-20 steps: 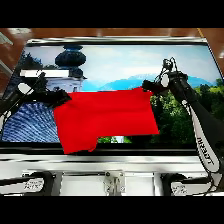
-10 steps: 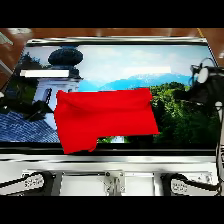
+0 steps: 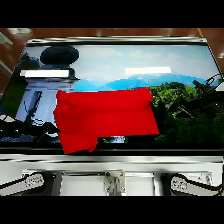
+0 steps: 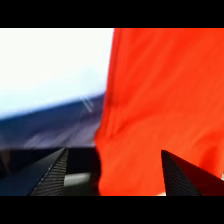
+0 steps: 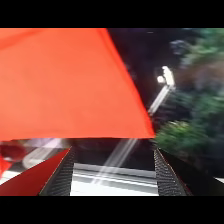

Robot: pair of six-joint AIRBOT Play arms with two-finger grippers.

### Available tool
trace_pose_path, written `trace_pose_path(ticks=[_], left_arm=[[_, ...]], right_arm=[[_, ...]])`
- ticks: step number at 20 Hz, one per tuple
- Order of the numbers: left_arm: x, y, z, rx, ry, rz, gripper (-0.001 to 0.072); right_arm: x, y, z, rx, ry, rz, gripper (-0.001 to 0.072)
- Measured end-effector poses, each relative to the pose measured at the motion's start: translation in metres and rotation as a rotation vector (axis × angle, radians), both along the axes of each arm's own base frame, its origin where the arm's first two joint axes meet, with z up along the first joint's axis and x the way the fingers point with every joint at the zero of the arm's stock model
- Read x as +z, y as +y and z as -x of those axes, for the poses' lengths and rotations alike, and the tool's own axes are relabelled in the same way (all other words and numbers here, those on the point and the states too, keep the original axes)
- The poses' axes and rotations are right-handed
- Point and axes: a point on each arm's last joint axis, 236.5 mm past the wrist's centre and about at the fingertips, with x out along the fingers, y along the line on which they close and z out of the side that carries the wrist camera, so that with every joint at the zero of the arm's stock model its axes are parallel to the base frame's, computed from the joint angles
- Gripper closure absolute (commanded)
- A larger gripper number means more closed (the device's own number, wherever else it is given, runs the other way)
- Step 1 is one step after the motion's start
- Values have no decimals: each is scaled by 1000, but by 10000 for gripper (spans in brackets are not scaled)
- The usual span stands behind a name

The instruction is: Fold the shirts.

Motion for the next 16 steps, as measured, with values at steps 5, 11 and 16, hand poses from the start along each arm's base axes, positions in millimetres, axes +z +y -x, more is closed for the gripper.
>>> trace_pose_path(ticks=[5,11,16], left_arm=[[-13,-19,-12,3,-34,9,558],[-9,-40,-12,-37,-44,60,669],[11,-44,-8,-67,-76,95,668]], right_arm=[[2,11,-4,12,-18,-31,105],[-6,1,9,31,31,19,79],[-35,-22,37,-47,120,17,78]])
